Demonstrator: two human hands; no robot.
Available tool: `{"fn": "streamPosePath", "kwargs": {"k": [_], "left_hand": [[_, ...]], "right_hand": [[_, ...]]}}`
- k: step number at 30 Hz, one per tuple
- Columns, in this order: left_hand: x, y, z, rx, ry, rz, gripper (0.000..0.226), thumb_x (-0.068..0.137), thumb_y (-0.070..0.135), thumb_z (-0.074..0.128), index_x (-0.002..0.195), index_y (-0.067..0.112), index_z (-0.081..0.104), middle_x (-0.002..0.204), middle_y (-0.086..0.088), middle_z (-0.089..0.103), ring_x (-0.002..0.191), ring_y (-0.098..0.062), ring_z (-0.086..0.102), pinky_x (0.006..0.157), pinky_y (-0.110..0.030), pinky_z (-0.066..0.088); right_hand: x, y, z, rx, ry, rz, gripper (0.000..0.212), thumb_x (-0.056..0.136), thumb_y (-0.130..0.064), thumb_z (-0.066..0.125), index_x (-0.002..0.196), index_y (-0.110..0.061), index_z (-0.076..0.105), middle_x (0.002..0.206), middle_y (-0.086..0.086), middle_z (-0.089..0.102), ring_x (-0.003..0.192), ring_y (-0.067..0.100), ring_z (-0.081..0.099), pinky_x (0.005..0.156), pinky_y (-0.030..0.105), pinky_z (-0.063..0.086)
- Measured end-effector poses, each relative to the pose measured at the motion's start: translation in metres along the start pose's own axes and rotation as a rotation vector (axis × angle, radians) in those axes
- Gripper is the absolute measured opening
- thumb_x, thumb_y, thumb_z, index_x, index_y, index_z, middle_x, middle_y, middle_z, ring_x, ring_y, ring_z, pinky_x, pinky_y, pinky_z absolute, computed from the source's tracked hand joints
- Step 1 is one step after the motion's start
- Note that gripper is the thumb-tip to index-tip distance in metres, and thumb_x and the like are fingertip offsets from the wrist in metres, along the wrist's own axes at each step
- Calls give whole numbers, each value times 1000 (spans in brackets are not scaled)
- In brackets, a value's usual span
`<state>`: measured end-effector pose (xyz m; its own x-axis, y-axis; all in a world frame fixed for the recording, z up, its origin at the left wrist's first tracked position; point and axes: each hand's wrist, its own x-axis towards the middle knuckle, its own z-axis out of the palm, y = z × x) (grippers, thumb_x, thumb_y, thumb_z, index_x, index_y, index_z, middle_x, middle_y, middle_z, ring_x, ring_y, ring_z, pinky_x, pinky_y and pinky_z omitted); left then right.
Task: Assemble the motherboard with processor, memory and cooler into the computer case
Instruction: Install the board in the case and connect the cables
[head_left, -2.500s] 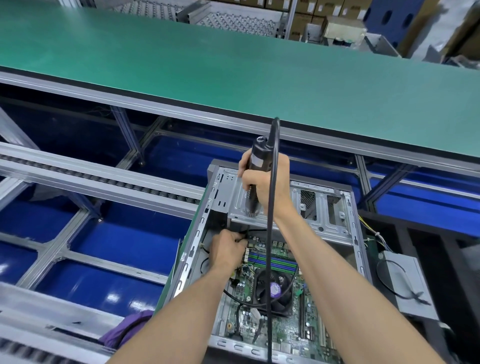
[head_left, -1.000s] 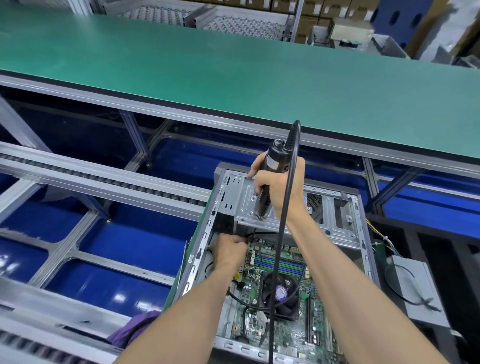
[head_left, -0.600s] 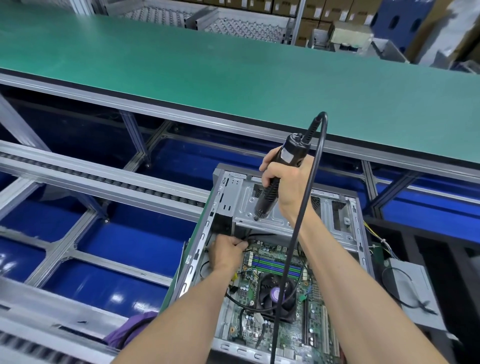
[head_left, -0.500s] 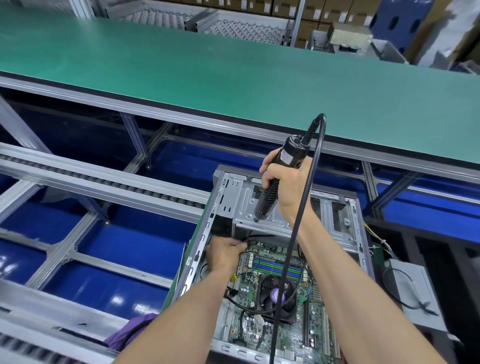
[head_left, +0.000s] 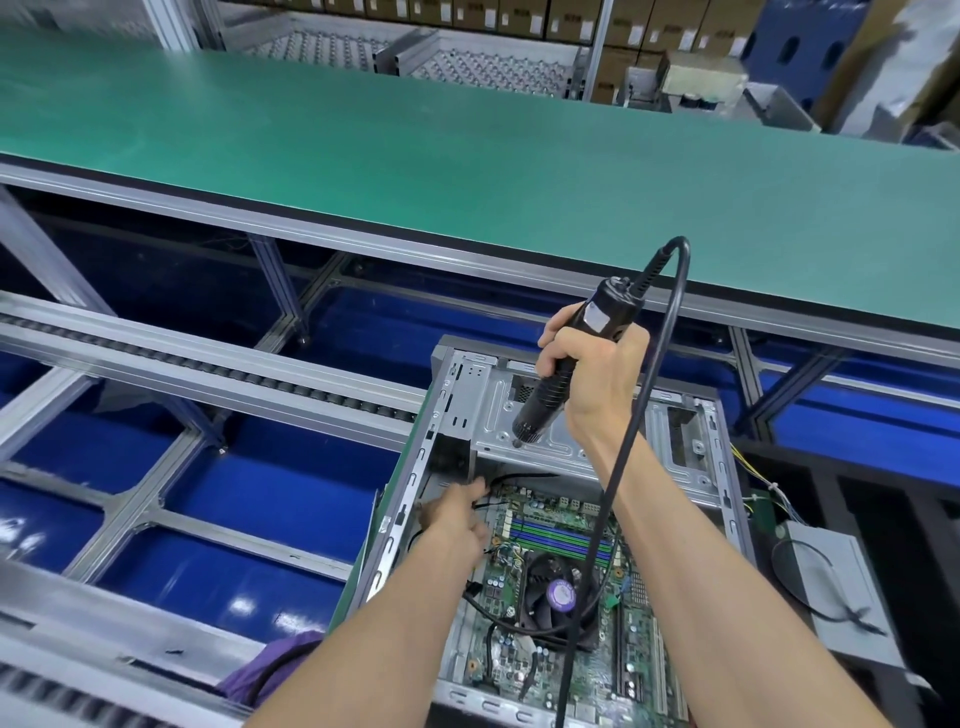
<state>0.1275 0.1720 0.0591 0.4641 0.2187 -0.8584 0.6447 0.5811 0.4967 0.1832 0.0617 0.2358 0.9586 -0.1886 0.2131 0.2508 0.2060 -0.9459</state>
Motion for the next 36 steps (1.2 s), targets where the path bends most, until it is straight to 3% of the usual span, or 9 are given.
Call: {"fn": "streamPosePath", "kwargs": {"k": [2,4,6,8,14,18,23,30,36], "left_hand": [[-3,-2,0,-74,-58,-94,15,94,14,68,105,4,64,51,1,38,32,-9,15,29,-18,18],[-6,-1,0,-118,-97,-145,17,95,18,67,103,4,61,43,-2,46,29,-7,14,29,-18,17],[-8,0,0,-149,-117,-178,15,96,19,66,105,8,62,68,-8,64,31,-6,15,30,-17,18],[-10,2,-1,-182,-130,-199,15,96,20,65,105,9,63,85,-8,64,32,-5,15,31,-16,18],[-8,0,-6,-210,-222,-203,25,96,25,65,115,9,64,41,6,28,32,-7,12,32,-17,16],[-6,-1,-9,-203,-287,-175,34,94,30,66,120,9,63,42,7,23,31,-7,13,30,-18,18],[-5,-2,-11,-268,-339,-161,35,94,26,65,124,7,62,41,6,23,28,-7,15,28,-18,15],[-11,-1,-11,-278,-355,-167,34,89,27,69,116,8,65,41,7,22,29,-6,15,29,-17,14],[-16,-1,-11,-376,-341,-217,24,101,13,53,119,0,60,40,6,21,27,-7,15,28,-18,13]], "right_hand": [[0,1,-1,16,25,5,10,49,8,57,57,3,55,65,17,58,56,26,51,47,28,40],[-1,0,-2,21,38,8,10,48,8,57,54,-1,55,64,15,58,56,26,50,48,27,40],[-2,-1,-3,36,48,17,12,48,7,57,52,-4,54,64,16,57,55,26,49,48,27,40],[-2,-1,-4,48,63,21,15,48,8,57,51,-6,54,64,15,57,56,26,48,48,28,39],[-1,-3,-6,61,103,16,23,51,12,56,52,-11,57,62,12,58,53,25,50,46,29,39],[1,-9,-8,94,103,32,17,50,8,56,53,-9,58,61,16,56,49,28,45,46,28,39],[5,-15,-13,191,105,70,24,52,8,54,51,-16,60,58,11,55,42,23,43,47,27,38],[3,-17,-12,150,21,35,24,54,6,55,54,-17,62,59,9,56,43,23,44,49,27,40],[1,-16,-9,107,-13,9,22,51,5,56,51,-16,58,61,10,56,48,24,45,50,27,39]]}}
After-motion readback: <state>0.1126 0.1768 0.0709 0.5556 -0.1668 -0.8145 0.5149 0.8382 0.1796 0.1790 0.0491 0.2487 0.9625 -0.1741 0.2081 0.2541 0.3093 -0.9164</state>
